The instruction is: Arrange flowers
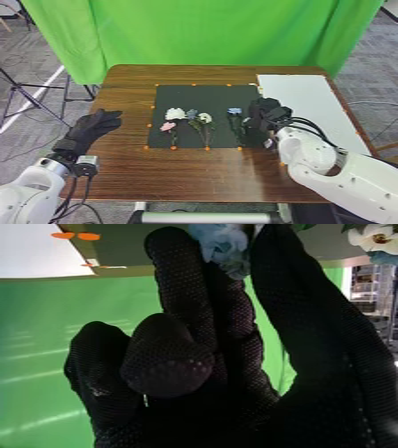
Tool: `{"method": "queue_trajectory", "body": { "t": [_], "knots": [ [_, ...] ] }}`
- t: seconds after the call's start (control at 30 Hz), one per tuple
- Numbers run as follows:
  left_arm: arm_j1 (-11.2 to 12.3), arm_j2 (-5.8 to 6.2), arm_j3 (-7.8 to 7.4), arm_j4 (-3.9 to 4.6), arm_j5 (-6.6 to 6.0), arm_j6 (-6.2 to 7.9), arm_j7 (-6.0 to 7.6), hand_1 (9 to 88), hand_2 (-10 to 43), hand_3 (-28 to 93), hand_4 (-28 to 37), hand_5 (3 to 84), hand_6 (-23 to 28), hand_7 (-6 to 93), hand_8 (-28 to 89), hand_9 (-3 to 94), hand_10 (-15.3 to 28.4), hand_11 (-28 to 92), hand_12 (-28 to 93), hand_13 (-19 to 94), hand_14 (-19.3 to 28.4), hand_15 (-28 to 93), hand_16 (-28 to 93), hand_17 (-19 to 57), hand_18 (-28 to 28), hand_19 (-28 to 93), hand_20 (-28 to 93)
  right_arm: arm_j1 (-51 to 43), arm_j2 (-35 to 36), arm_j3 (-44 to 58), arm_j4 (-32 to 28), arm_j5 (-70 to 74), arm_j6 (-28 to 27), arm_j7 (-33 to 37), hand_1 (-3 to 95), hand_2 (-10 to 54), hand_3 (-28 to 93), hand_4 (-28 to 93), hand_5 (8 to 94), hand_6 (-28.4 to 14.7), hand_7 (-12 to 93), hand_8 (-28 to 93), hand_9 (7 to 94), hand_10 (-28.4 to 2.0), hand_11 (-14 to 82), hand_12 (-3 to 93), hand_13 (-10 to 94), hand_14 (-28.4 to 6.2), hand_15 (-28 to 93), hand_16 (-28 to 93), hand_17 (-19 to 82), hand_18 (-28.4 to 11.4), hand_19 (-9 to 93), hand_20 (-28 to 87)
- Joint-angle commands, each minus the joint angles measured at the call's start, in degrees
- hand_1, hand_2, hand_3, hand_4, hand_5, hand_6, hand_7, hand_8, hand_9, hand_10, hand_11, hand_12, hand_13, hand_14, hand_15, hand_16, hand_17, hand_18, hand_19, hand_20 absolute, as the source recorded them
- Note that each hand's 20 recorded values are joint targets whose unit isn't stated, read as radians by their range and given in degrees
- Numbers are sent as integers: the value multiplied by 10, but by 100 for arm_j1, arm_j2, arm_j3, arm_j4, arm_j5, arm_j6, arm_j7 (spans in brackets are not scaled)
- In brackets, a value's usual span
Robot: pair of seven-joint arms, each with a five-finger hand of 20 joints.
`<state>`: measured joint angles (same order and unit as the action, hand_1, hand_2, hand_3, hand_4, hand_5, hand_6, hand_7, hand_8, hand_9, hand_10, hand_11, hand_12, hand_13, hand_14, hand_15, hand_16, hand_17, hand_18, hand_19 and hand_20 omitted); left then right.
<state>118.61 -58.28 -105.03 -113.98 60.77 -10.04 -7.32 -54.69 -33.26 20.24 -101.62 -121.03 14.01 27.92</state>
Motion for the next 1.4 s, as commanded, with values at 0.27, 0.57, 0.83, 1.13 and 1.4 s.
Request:
{"method": "queue_trajectory", "body": {
  "t": [0.27,0.57,0.83,1.13,1.4],
  "knots": [
    [22,7,-33,-10,24,-72,-48,222,163,534,-283,425,53,104,-56,400,161,180,89,295,184,159,-31,0,113,144,99,-187,312,631,-430,391,-625,-143,309,-95,640,-107,656,3,166,-87,722,-136,146,213,849,-35,689,324,583,-170,932,662],
    [64,12,-15,-11,9,-1,63,221,161,538,-283,426,53,104,-56,400,160,180,90,295,183,159,-32,0,113,144,98,-979,425,2123,-877,933,-774,-252,263,-95,615,-99,628,-6,126,-69,690,-143,117,210,845,-40,654,315,563,-179,932,628],
    [261,251,311,-82,-74,1393,1595,221,160,545,-283,455,52,118,-62,434,164,196,90,316,181,172,-38,21,100,136,96,-4178,-781,6958,-1375,6703,-944,-3005,232,-29,646,-127,601,-24,116,-65,592,-165,83,199,604,-156,232,291,290,-194,507,453],
    [167,456,515,-345,-5,2077,2411,206,147,578,-283,474,47,130,-70,449,160,198,82,313,162,153,-50,36,81,112,94,-4677,-2742,7263,-1220,7690,-1335,-4289,86,27,672,-144,347,-17,12,-45,328,-149,19,136,226,-152,17,187,113,-141,28,275],
    [154,319,456,-468,517,1314,2125,201,134,585,-283,460,44,120,-72,440,155,183,76,296,150,131,-50,38,78,101,98,-5226,-3530,7255,-1261,7162,-1464,-4482,40,32,704,-155,324,-4,13,-50,324,-146,19,118,199,-126,-3,151,91,-127,0,241]
  ]
}}
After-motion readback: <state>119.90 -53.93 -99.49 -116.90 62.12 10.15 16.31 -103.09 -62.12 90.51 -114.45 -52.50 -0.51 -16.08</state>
